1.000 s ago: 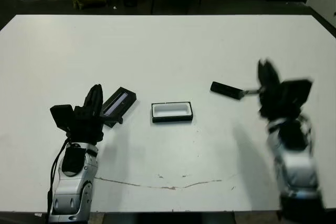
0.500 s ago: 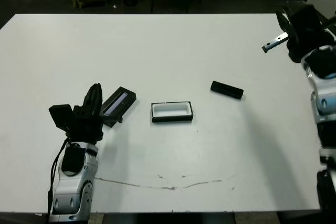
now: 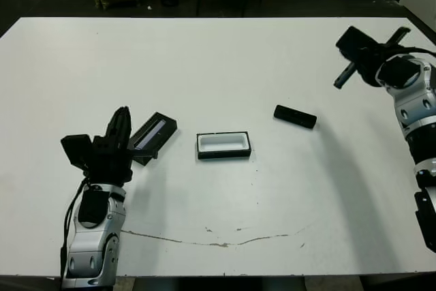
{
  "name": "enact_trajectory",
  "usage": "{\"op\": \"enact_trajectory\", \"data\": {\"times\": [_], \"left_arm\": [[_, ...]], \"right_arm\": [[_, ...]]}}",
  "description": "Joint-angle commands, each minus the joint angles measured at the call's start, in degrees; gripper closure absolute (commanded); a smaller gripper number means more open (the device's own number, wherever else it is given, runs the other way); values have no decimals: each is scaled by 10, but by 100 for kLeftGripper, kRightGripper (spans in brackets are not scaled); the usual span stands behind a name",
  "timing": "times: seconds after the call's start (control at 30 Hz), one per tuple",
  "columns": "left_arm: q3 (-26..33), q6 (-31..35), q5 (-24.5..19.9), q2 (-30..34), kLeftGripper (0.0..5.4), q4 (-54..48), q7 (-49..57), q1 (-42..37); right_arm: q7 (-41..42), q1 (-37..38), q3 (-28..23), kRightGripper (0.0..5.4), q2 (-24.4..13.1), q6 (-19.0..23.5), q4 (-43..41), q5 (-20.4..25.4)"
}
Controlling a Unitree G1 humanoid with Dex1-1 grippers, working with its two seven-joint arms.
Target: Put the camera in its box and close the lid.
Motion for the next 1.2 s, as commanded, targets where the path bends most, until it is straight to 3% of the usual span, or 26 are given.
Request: {"op": "enact_trajectory", "data": {"times": [0.03, 0.17, 0.37, 0.67, 1.2], "left_arm": [[2, 6, 5, 7, 538, 4, 0, 0], [4, 14, 5, 11, 538, -2, 1, -1], [6, 26, 10, 21, 538, -13, 3, -9], [19, 66, -2, 27, 538, -35, 3, -28], [22, 72, -4, 31, 538, -42, 0, -38]], "right_arm": [[22, 8, 19, 540, -8, -2, 4, -14], [46, 11, 30, 540, -13, -29, 13, -14], [79, 2, 71, 540, -24, -46, 22, -54], [86, 26, 66, 540, -10, 4, 2, -49], [87, 49, 71, 540, 8, 5, 26, -43]]}}
